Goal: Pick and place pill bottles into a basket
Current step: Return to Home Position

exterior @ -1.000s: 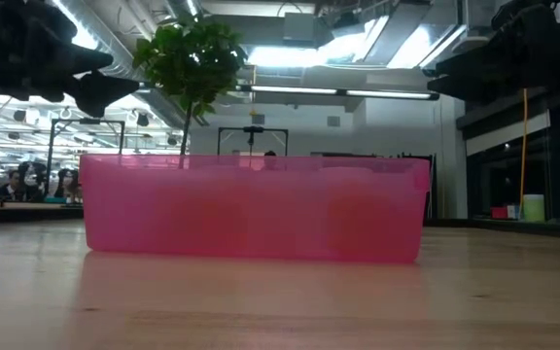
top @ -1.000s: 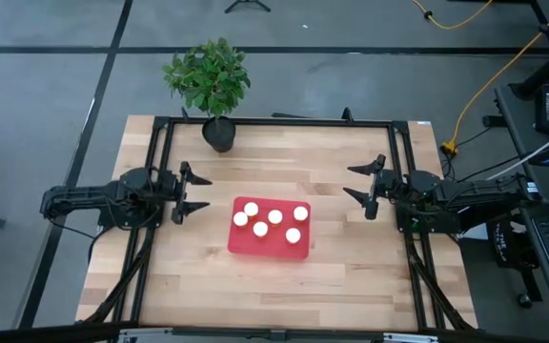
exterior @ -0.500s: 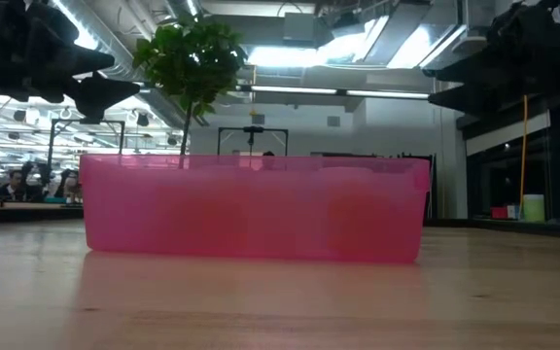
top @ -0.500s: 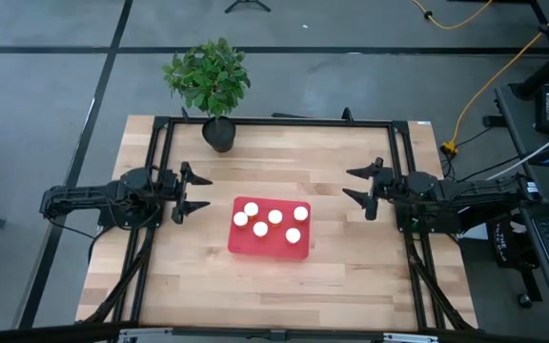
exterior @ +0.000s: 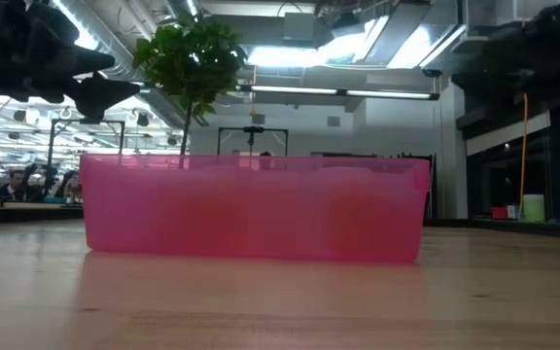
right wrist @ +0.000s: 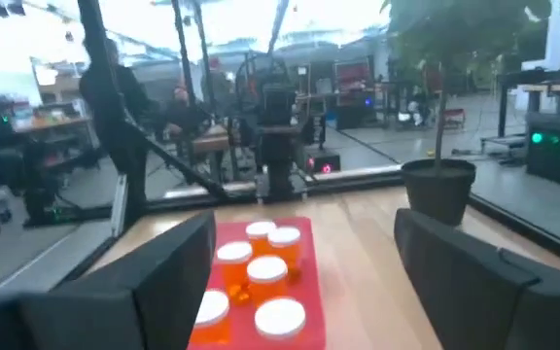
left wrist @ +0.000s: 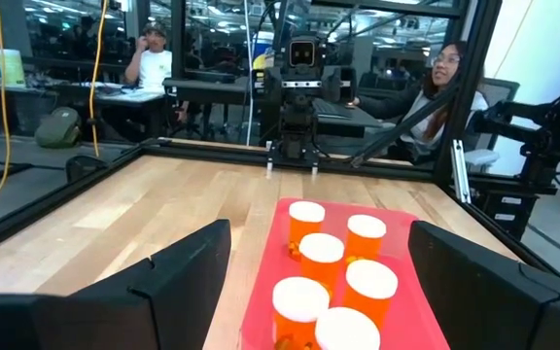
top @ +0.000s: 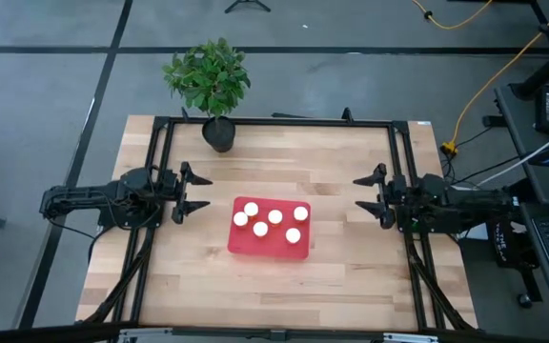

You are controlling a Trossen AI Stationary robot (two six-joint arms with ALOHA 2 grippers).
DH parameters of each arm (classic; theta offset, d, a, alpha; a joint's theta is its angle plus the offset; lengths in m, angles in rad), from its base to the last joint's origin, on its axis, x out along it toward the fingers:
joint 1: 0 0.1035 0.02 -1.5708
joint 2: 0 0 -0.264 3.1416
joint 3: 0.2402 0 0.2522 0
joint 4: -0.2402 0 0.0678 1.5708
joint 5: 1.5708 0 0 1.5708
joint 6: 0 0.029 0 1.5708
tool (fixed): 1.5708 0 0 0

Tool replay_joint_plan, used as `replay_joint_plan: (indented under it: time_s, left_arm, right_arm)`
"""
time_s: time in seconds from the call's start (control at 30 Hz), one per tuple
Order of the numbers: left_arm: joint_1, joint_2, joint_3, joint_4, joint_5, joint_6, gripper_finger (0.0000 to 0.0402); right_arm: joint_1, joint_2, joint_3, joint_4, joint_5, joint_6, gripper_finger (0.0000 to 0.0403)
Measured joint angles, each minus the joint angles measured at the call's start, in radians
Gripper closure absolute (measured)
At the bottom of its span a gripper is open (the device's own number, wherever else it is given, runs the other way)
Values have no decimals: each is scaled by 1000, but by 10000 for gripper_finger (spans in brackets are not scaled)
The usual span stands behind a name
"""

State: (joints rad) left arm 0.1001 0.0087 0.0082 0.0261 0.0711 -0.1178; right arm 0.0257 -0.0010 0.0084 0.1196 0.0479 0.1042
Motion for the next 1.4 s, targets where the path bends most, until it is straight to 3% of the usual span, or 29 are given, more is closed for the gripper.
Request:
replay_joint_plan:
  time_s: [0.33, 0.63, 0.87, 1.0, 1.17, 1.4]
  left_arm:
    - [0, 8, 0, 0, 0, -1, 93]
    - [0, 8, 0, 0, 0, 0, 92]
    - [0, 8, 0, 0, 0, 0, 91]
    - [0, 8, 0, 0, 0, 0, 92]
    - [0, 8, 0, 0, 0, 0, 92]
    - [0, 8, 0, 0, 0, 0, 93]
  right_arm:
    - [3, 11, -2, -92, -104, -44, 84]
    - [4, 79, -2, -95, -63, -137, 84]
    - [4, 212, -2, -97, -61, 34, 84]
    - [4, 237, -2, 17, -63, 46, 84]
    - [5, 220, -1, 302, -132, -162, 84]
    - [5, 192, -1, 252, -211, -109, 84]
